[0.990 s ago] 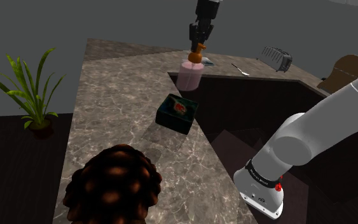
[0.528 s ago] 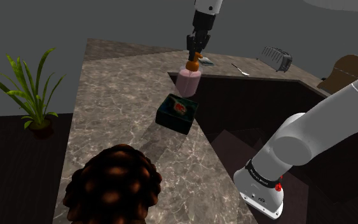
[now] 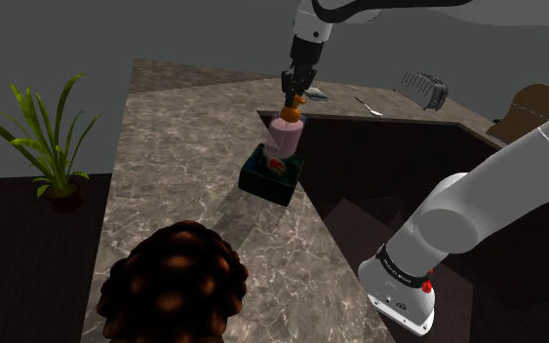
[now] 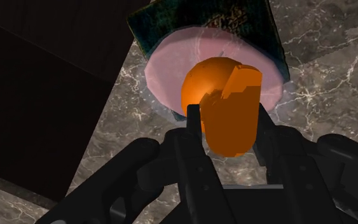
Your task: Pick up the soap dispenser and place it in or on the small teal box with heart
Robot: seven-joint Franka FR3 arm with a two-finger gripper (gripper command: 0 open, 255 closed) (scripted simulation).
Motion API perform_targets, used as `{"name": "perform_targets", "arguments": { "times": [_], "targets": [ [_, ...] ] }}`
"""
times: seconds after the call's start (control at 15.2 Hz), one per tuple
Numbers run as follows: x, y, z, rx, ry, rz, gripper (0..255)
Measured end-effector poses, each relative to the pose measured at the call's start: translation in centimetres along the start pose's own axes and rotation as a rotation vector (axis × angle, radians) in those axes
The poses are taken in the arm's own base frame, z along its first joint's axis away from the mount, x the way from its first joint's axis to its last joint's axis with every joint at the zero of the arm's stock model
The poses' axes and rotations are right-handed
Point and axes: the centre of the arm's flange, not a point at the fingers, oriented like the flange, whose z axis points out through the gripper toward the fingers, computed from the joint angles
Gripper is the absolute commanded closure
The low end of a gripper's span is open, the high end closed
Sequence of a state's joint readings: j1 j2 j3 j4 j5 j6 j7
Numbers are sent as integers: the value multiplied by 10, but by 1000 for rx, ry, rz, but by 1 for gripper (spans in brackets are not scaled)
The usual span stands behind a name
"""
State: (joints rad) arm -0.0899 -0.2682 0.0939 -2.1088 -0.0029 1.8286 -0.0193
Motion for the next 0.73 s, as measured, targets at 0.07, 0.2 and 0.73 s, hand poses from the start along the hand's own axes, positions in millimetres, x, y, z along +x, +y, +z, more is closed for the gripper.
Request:
{"name": "perform_targets", "arguments": {
  "times": [0.07,0.2,0.73],
  "targets": [
    [-1,-1,6,0,0,0,255],
    [-1,0,16,0,0,0,255],
    [0,-2,26,0,0,0,255]
  ]
}}
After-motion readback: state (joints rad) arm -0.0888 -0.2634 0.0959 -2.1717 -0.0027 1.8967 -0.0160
